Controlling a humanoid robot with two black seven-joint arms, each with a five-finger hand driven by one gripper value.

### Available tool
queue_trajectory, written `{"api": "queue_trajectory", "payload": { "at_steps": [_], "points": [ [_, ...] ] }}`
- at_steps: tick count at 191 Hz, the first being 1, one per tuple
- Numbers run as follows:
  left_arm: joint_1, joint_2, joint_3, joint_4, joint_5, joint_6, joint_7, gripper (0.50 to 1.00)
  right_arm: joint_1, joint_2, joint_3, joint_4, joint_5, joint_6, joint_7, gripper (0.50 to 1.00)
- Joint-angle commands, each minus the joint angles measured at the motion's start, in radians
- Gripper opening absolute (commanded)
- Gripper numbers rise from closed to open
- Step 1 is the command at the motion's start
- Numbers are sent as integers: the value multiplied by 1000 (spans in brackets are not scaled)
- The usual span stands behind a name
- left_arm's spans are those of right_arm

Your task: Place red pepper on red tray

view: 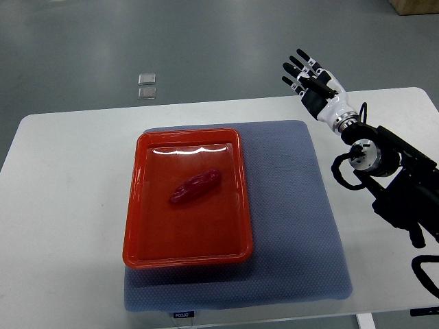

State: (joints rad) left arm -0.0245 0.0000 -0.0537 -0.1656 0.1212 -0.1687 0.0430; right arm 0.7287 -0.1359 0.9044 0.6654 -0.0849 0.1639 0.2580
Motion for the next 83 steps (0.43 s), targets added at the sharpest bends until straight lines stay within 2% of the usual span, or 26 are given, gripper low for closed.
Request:
{"api": "queue_trajectory", "payload": {
  "at_steps": [1,19,28,83],
  "points": [
    [0,0,0,0,0,0,0,1000,-25,1,1,-46,90,57,44,917],
    [0,0,0,0,0,2,0,1000,-43,4,1,-61,94,152,78,917],
    [0,0,0,0,0,2,1,1000,-46,9,2,-61,94,177,81,917],
    [0,0,0,0,0,0,1,1000,-48,15,1,-61,94,190,83,917]
  ]
}}
